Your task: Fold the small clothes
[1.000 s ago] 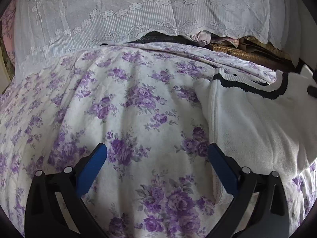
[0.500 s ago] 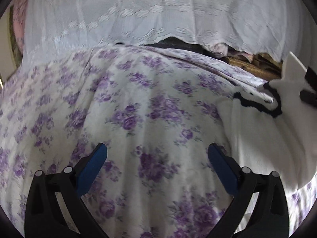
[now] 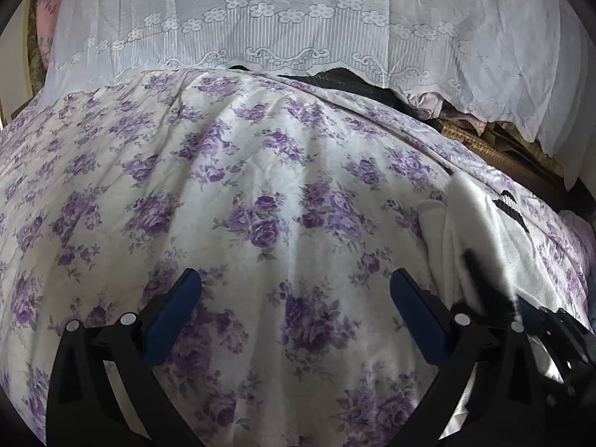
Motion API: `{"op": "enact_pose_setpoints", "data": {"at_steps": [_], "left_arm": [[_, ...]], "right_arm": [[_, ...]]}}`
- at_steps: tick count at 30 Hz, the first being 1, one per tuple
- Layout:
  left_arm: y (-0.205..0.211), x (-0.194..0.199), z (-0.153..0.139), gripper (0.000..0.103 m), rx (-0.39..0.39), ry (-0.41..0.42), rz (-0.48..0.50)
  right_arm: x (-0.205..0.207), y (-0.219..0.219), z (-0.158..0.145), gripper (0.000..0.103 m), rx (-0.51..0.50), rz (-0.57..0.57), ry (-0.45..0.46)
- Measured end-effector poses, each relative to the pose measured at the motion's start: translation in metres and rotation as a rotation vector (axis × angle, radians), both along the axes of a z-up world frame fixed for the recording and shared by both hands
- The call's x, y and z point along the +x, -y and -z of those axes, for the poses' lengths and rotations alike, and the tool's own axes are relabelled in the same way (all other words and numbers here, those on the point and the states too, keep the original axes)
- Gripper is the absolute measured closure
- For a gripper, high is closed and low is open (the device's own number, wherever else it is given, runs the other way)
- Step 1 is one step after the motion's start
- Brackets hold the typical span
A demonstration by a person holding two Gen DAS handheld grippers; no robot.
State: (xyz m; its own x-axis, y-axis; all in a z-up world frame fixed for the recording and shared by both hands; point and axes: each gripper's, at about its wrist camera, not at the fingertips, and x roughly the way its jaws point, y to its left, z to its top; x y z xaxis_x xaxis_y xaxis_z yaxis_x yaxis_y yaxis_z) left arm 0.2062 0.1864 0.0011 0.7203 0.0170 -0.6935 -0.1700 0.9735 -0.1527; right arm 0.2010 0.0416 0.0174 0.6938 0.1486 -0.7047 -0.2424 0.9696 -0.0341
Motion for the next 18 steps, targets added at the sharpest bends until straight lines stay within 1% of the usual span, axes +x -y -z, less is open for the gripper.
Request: {"op": "enact_pose_setpoints", "data": {"at_steps": [1, 3, 6, 8, 9, 10, 11, 12, 13, 14, 15, 16, 17, 18], "left_arm": [[0.000, 0.000, 0.000, 0.004, 0.005, 0.002, 0.001], [0.001, 0.000, -0.001, 0.004, 0.012, 0.004, -0.003], [0.003, -0.001, -0.002, 0.004, 0.021, 0.002, 0.002], [0.008, -0.004, -0.006, 0.004, 0.035, 0.014, 0.014], [0.014, -0.009, -0.013, 0.004, 0.050, 0.039, 0.036], [0.019, -0.013, -0.019, 0.004, 0.065, 0.064, 0.052], [0.028, -0.019, -0.026, 0.004, 0.091, 0.098, 0.072], [0.036, -0.024, -0.030, 0.004, 0.115, 0.121, 0.091], [0.045, -0.028, -0.034, 0.004, 0.141, 0.139, 0.113], [0.055, -0.031, -0.035, 0.004, 0.171, 0.153, 0.137], [0.070, -0.036, -0.035, 0.004, 0.223, 0.173, 0.164], [0.077, -0.038, -0.035, 0.004, 0.252, 0.184, 0.175], [0.089, -0.041, -0.031, 0.004, 0.300, 0.196, 0.191], [0.097, -0.042, -0.027, 0.004, 0.330, 0.193, 0.203]], "right_arm": [[-0.008, 0.000, -0.005, 0.050, -0.010, -0.033, 0.015], [-0.019, 0.005, -0.013, 0.051, -0.002, -0.060, 0.027], [-0.038, 0.030, -0.031, 0.051, 0.105, -0.078, 0.058], [-0.053, 0.047, -0.044, 0.051, 0.148, -0.076, 0.110], [-0.059, 0.057, -0.049, 0.053, 0.161, -0.061, 0.139], [-0.066, 0.073, -0.055, 0.061, 0.183, -0.031, 0.181], [-0.069, 0.087, -0.058, 0.064, 0.200, 0.002, 0.207], [-0.071, 0.101, -0.059, 0.071, 0.218, 0.042, 0.225], [-0.072, 0.123, -0.057, 0.080, 0.245, 0.109, 0.236], [-0.068, 0.135, -0.052, 0.083, 0.257, 0.144, 0.227], [-0.065, 0.143, -0.047, 0.084, 0.263, 0.163, 0.210], [-0.058, 0.152, -0.036, 0.085, 0.270, 0.184, 0.175], [-0.055, 0.156, -0.030, 0.086, 0.277, 0.190, 0.159], [-0.051, 0.155, -0.023, 0.086, 0.279, 0.184, 0.142]]}}
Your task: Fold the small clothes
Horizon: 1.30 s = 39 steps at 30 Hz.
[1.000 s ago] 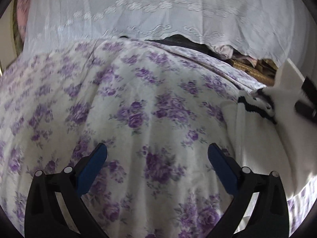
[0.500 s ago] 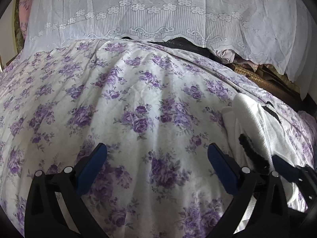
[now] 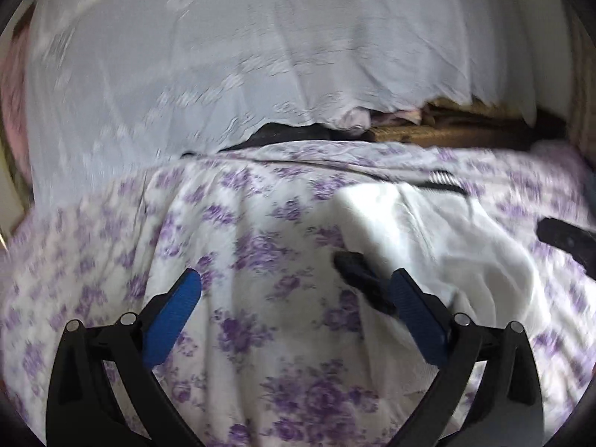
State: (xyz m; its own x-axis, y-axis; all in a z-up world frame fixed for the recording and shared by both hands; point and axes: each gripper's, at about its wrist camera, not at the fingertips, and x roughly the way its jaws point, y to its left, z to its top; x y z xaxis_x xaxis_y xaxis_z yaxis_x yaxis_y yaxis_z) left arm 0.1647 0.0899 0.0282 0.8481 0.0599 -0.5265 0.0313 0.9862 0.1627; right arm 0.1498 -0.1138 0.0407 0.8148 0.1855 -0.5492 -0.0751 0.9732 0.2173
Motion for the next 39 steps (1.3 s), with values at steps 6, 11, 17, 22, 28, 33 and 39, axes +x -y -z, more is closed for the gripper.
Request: {"op": "enact_pose_setpoints", "data": {"at_steps": [6, 11, 17, 22, 28, 33, 39], "left_arm": [[0.012, 0.025, 0.048, 0.004, 0.167, -0.182, -0.052], [-0.011, 0.013, 0.018, 0.004, -0.004, -0.118, -0.056], [0.006, 0.024, -0.028, 0.004, -0.133, -0.020, 0.005], [0.032, 0.093, 0.036, 0.004, -0.008, -0.221, -0.065], [0.011, 0.089, 0.042, 0.004, -0.148, -0.196, -0.021], [0.002, 0.041, 0.019, 0.004, -0.191, -0.126, 0.027], [0.011, 0.024, 0.043, 0.004, -0.075, -0.163, 0.031]], "right_arm": [[-0.004, -0.043, 0.035, 0.076, -0.208, -0.129, -0.049], [-0.005, -0.026, 0.006, 0.070, -0.135, -0.189, -0.003], [0.056, -0.006, -0.017, 0.070, -0.055, -0.129, -0.019], [0.119, -0.014, 0.036, 0.068, -0.022, -0.159, -0.195], [0.100, -0.007, 0.031, 0.070, 0.001, -0.164, -0.081], [0.054, 0.017, 0.010, 0.068, 0.022, -0.129, 0.004], [0.033, 0.036, 0.053, 0.050, 0.087, -0.133, -0.138]]}}
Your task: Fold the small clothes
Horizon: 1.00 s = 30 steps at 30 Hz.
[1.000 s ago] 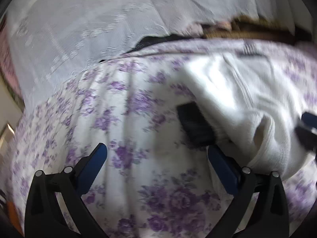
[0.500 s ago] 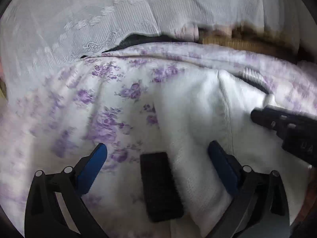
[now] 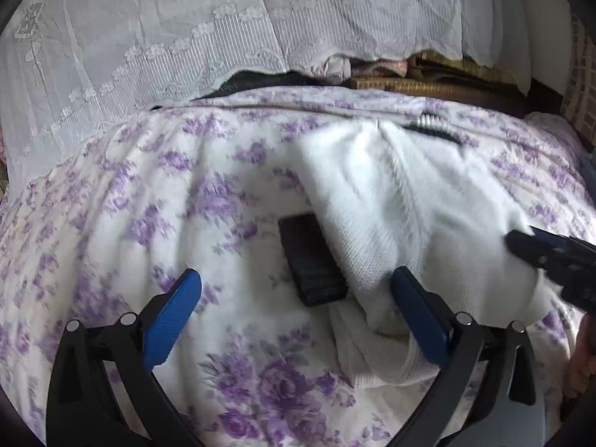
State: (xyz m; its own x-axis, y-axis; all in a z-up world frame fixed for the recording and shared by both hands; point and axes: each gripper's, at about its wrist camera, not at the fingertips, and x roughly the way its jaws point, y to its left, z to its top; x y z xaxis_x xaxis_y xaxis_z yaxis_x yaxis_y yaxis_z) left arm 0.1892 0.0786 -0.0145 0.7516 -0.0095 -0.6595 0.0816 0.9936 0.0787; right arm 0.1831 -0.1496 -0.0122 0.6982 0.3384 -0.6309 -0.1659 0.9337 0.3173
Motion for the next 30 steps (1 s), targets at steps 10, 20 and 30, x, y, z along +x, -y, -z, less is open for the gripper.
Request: {"op": "enact_pose_setpoints", "data": {"at_steps": [10, 20, 30], "left_arm": [[0.010, -0.019, -0.014, 0.004, 0.061, 0.107, 0.008], [0.010, -0.019, -0.023, 0.004, 0.042, 0.146, 0.011], [0.013, 0.044, -0.007, 0.004, 0.008, 0.037, 0.007]], "right_arm": [[-0.030, -0.009, -0.025, 0.047, -0.075, 0.030, 0.160], [-0.018, -0.006, -0.022, 0.044, -0.058, 0.033, 0.113], [0.065, -0.029, -0.032, 0.044, -0.100, 0.005, 0.077]]}}
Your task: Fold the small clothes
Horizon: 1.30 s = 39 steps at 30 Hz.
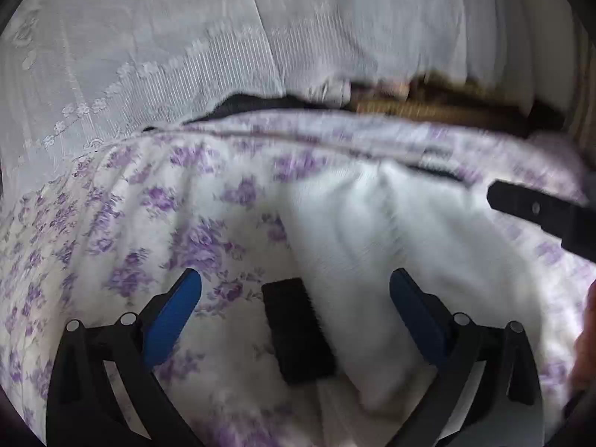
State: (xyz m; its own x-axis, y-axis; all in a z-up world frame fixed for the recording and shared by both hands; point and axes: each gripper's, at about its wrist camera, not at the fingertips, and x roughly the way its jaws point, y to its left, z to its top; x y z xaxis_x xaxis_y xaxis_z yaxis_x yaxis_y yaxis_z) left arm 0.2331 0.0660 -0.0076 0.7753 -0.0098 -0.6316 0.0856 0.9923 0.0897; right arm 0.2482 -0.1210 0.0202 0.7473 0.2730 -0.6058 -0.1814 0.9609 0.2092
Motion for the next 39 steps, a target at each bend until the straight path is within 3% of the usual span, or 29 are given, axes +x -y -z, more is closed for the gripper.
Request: {"op": "enact_pose_setpoints", "data": {"at_steps": [1, 3, 7, 10, 14, 16, 18, 21, 23, 26, 29, 33, 36, 39], "left_arm": [[0.000, 0.004, 0.003, 0.004, -0.006, -0.011, 0.006], [-0.003, 0.006, 0.002, 0.004, -0.032, -0.013, 0.013], [-0.003, -0.005, -0.002, 0.004, 0.000, 0.040, -0.001], [-0.006, -0.017, -0.011, 0.004, -0.020, 0.085, 0.006], [-0.004, -0.019, -0.009, 0.004, -0.013, 0.064, 0.022], [0.001, -0.013, 0.000, 0.004, 0.011, 0.016, 0.028], [-0.001, -0.013, -0.001, 0.004, -0.003, 0.017, 0.031], [-0.003, -0.015, -0.002, 0.004, -0.020, 0.011, 0.039], [-0.004, -0.017, -0.006, 0.004, -0.074, -0.004, 0.080], [-0.012, -0.015, -0.008, 0.004, -0.283, -0.099, 0.228], [-0.016, 0.002, 0.006, 0.004, -0.333, -0.189, 0.238], [-0.026, 0.026, 0.023, 0.004, -0.517, -0.292, 0.229], [-0.024, 0.042, 0.032, 0.004, -0.562, -0.331, 0.249], [-0.017, 0.046, 0.032, 0.005, -0.562, -0.312, 0.280]], "right_arm": [[0.011, -0.003, 0.014, 0.042, -0.012, -0.009, -0.054], [0.011, -0.003, 0.024, 0.036, -0.043, 0.005, -0.024], [-0.010, 0.016, 0.006, 0.037, 0.051, 0.032, 0.042], [-0.028, 0.029, -0.001, 0.036, 0.088, 0.062, 0.069], [-0.025, 0.021, 0.030, 0.037, 0.022, 0.021, -0.052], [-0.023, 0.030, 0.035, 0.034, 0.095, 0.028, -0.074], [-0.027, 0.038, 0.029, 0.034, 0.131, 0.040, -0.074], [-0.035, 0.039, 0.028, 0.034, 0.122, 0.038, -0.058], [-0.040, 0.044, 0.028, 0.033, 0.148, 0.027, -0.058], [-0.040, 0.056, 0.028, 0.033, 0.211, 0.017, -0.077], [-0.029, 0.068, 0.038, 0.033, 0.330, -0.010, -0.137], [-0.006, 0.068, 0.060, 0.033, 0.466, -0.057, -0.240], [0.012, 0.064, 0.064, 0.033, 0.517, -0.085, -0.252], [0.023, 0.055, 0.067, 0.038, 0.512, -0.111, -0.239]]}}
